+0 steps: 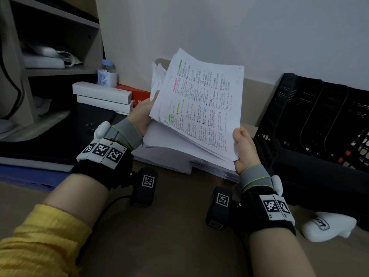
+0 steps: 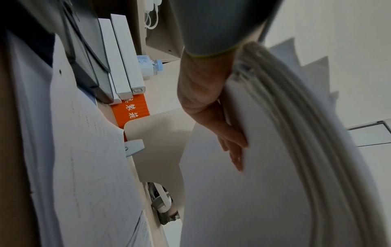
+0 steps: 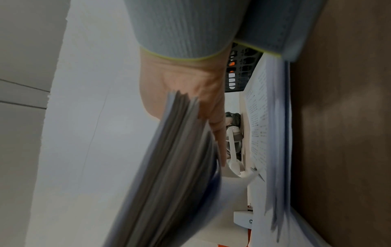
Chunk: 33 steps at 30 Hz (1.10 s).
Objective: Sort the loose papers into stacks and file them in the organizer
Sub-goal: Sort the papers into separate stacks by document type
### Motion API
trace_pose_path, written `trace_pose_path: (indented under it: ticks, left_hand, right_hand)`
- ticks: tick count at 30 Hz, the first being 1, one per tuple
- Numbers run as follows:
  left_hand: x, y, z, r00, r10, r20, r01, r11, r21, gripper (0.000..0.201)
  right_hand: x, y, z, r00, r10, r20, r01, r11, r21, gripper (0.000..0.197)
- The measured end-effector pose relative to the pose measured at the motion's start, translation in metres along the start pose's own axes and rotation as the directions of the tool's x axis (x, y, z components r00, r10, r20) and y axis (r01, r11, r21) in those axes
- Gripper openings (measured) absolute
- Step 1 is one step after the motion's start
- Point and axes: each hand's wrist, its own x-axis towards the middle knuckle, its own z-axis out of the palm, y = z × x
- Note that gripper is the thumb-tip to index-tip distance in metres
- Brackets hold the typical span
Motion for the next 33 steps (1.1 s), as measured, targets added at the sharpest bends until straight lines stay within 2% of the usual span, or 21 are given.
trace_pose_path:
  ticks: [7, 12, 14, 16, 17, 18, 19, 20, 21, 22, 23, 24, 25, 27, 29, 31, 33]
  left_hand:
    - [-0.005, -0.001, 0.002, 0.999, 0.021, 0.034, -0.018, 0.995, -0.100, 0.028]
    - [-0.008, 0.000, 0.002, 0.999, 0.008, 0.031, -0.004, 0.990, -0.138, 0.027]
    - [-0.011, 0.004, 0.005, 1.000, -0.020, 0.010, 0.022, 0.992, -0.128, 0.032]
    - [-0.011, 0.003, 0.005, 0.997, -0.070, 0.019, 0.072, 0.974, -0.217, 0.044]
    - [-0.013, 0.004, 0.003, 0.996, -0.085, -0.015, 0.078, 0.962, -0.262, 0.048]
    - [-0.017, 0.005, 0.003, 0.992, -0.068, -0.110, 0.041, 0.971, -0.236, 0.050]
    - [-0.024, 0.009, 0.004, 0.986, -0.078, -0.146, 0.025, 0.941, -0.338, 0.051]
    - [-0.026, 0.010, 0.009, 0.985, -0.138, -0.104, 0.053, 0.814, -0.578, 0.051]
    - [-0.032, 0.014, 0.012, 0.990, -0.127, -0.064, 0.060, 0.781, -0.621, 0.047]
    - [-0.031, 0.015, 0.013, 0.998, -0.021, -0.063, -0.008, 0.901, -0.433, 0.045]
    - [-0.030, 0.018, 0.015, 1.000, -0.016, -0.006, 0.012, 0.894, -0.448, 0.039]
    - [-0.031, 0.017, 0.016, 0.992, -0.064, 0.108, 0.111, 0.851, -0.514, 0.036]
    - [-0.028, 0.014, 0.016, 0.985, -0.055, 0.165, 0.119, 0.903, -0.413, 0.034]
    - [-0.020, 0.010, 0.006, 0.985, -0.073, 0.159, 0.117, 0.949, -0.292, 0.034]
    - [-0.015, 0.009, 0.002, 0.993, -0.099, 0.069, 0.115, 0.949, -0.294, 0.029]
    - [-0.014, 0.012, 0.006, 0.997, -0.036, 0.070, 0.056, 0.951, -0.304, 0.016]
    - [-0.018, 0.013, 0.012, 0.998, -0.009, 0.060, 0.024, 0.963, -0.267, 0.018]
  right_hand:
    - [0.001, 0.000, -0.004, 0.997, 0.060, 0.043, -0.057, 0.996, -0.064, 0.017]
    - [0.001, 0.001, -0.004, 0.998, 0.042, 0.048, -0.039, 0.997, -0.063, 0.017]
    - [0.002, 0.002, -0.002, 1.000, 0.006, 0.030, -0.006, 1.000, -0.017, 0.017]
    - [0.003, 0.002, -0.002, 0.999, -0.036, 0.008, 0.036, 0.999, 0.002, 0.018]
    - [0.004, 0.003, -0.001, 0.998, -0.055, 0.002, 0.055, 0.998, 0.000, 0.018]
    - [0.005, 0.003, -0.002, 0.997, -0.074, -0.003, 0.074, 0.997, -0.006, 0.018]
    - [0.006, 0.003, -0.002, 0.996, -0.090, -0.007, 0.090, 0.996, -0.011, 0.017]
    - [0.006, 0.004, -0.002, 0.995, -0.103, -0.010, 0.103, 0.995, -0.019, 0.017]
    - [0.007, 0.004, -0.002, 0.994, -0.112, -0.011, 0.112, 0.993, -0.024, 0.017]
    - [0.007, 0.005, -0.002, 0.993, -0.121, -0.009, 0.120, 0.992, -0.030, 0.017]
    - [0.007, 0.005, -0.002, 0.992, -0.129, -0.005, 0.128, 0.991, -0.034, 0.017]
    - [0.007, 0.006, -0.001, 0.991, -0.136, -0.007, 0.135, 0.990, -0.043, 0.017]
    - [0.007, 0.007, -0.001, 0.990, -0.144, -0.013, 0.143, 0.988, -0.054, 0.017]
    - [0.007, 0.008, -0.001, 0.987, -0.159, -0.030, 0.157, 0.985, -0.068, 0.017]
    - [0.007, 0.008, -0.001, 0.985, -0.170, -0.041, 0.167, 0.984, -0.062, 0.018]
    - [0.007, 0.008, -0.002, 0.982, -0.183, -0.043, 0.180, 0.982, -0.061, 0.017]
    - [0.007, 0.008, -0.002, 0.981, -0.190, -0.038, 0.188, 0.981, -0.050, 0.017]
